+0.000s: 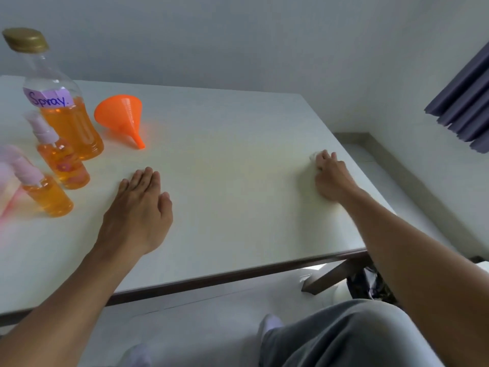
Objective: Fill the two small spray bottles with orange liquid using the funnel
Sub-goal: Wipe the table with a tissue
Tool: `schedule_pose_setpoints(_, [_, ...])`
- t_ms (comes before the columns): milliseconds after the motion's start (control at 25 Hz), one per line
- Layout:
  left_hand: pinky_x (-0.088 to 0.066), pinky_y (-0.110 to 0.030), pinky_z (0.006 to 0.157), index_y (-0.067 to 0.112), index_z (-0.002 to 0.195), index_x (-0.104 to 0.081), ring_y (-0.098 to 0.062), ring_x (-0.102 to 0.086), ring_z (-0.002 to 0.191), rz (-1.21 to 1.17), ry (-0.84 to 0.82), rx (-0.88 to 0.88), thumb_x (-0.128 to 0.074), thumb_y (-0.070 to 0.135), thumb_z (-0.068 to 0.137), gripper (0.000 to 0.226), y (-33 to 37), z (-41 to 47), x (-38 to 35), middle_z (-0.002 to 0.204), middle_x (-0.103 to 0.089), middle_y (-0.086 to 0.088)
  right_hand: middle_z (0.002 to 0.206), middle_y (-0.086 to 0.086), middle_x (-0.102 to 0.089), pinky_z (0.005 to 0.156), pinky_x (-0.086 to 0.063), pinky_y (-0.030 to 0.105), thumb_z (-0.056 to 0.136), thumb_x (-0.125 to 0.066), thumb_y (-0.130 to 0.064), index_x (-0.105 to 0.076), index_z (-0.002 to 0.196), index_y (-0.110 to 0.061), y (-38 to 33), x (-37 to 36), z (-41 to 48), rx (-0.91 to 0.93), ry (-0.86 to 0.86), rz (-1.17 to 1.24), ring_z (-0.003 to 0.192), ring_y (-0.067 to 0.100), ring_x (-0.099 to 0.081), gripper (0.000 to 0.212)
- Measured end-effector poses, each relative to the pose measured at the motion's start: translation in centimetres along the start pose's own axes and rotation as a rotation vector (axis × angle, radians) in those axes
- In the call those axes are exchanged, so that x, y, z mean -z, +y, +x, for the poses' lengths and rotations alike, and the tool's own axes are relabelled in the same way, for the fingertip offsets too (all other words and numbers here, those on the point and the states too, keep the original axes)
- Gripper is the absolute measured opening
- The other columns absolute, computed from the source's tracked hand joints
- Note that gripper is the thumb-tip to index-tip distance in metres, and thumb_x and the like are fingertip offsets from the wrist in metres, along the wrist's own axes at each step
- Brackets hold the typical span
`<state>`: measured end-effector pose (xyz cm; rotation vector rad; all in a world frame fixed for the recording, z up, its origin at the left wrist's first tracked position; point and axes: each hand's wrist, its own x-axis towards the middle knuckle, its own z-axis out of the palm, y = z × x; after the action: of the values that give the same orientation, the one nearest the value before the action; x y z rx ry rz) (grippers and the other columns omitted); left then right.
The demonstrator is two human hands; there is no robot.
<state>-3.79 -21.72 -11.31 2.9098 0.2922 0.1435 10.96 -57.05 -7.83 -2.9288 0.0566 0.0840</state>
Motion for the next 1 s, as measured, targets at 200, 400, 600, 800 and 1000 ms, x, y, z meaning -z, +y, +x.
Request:
schedule_pose_setpoints(200, [-0.004, -0.036, 0.123, 0.013, 0.156, -0.014, -0.019, -0.005, 0.152, 0.001, -0.003, 0.007, -0.014, 0.040, 0.101, 0.061, -0.3, -0.2, 0.0, 0.165, -0.008, -0.004, 0.168, 0.023, -0.002, 0.126, 0.003, 0.045, 0.090, -0.040, 0.007, -0.010, 0.158, 0.007, -11.7, -5.3, -5.2, 0.430, -0.049, 0.023, 0.156, 0.037, 0.002, 0.074])
schedule_pose_setpoints(400, [-0.003, -0.035, 0.123, 0.013, 0.156, -0.013, -0.018, -0.004, 0.152, -0.013, -0.007, -0.005, -0.012, 0.040, 0.101, 0.061, -0.4, 0.0, 0.0, 0.165, -0.007, -0.003, 0.170, 0.006, -0.009, 0.128, 0.001, 0.032, 0.079, -0.028, 0.017, -0.018, 0.160, -0.007, -9.7, -4.6, -8.5, 0.835, -0.152, 0.100, 0.157, 0.017, -0.003, 0.086])
schedule_pose_setpoints(600, [-0.002, -0.035, 0.123, 0.014, 0.157, -0.011, -0.016, -0.001, 0.152, -0.022, 0.004, 0.014, -0.011, 0.040, 0.101, 0.061, -0.2, -0.1, -0.1, 0.165, -0.005, -0.001, 0.165, 0.015, -0.023, 0.127, -0.007, 0.043, 0.085, -0.033, 0.015, -0.029, 0.156, -0.003, -1.6, -1.0, -1.3, 0.225, -0.038, 0.003, 0.156, 0.035, -0.011, 0.073])
schedule_pose_setpoints(800, [0.001, -0.032, 0.122, 0.017, 0.157, -0.011, -0.013, 0.001, 0.151, -0.060, 0.030, 0.030, -0.015, 0.040, 0.102, 0.060, 0.2, -0.3, 0.1, 0.165, -0.004, 0.001, 0.163, 0.021, -0.021, 0.126, -0.004, 0.052, 0.091, -0.031, 0.009, -0.027, 0.152, 0.009, -7.9, -2.7, 5.3, -0.051, 0.053, 0.013, 0.155, 0.039, -0.006, 0.062])
schedule_pose_setpoints(1000, [-0.001, -0.033, 0.123, 0.016, 0.157, -0.012, -0.013, 0.000, 0.151, -0.072, 0.032, 0.030, -0.018, 0.039, 0.102, 0.060, 0.2, -0.2, 0.0, 0.165, -0.005, 0.001, 0.165, 0.021, -0.018, 0.126, -0.005, 0.050, 0.089, -0.034, 0.009, -0.023, 0.154, 0.010, -16.8, -5.5, 4.9, 0.303, -0.013, 0.029, 0.155, 0.039, -0.006, 0.065])
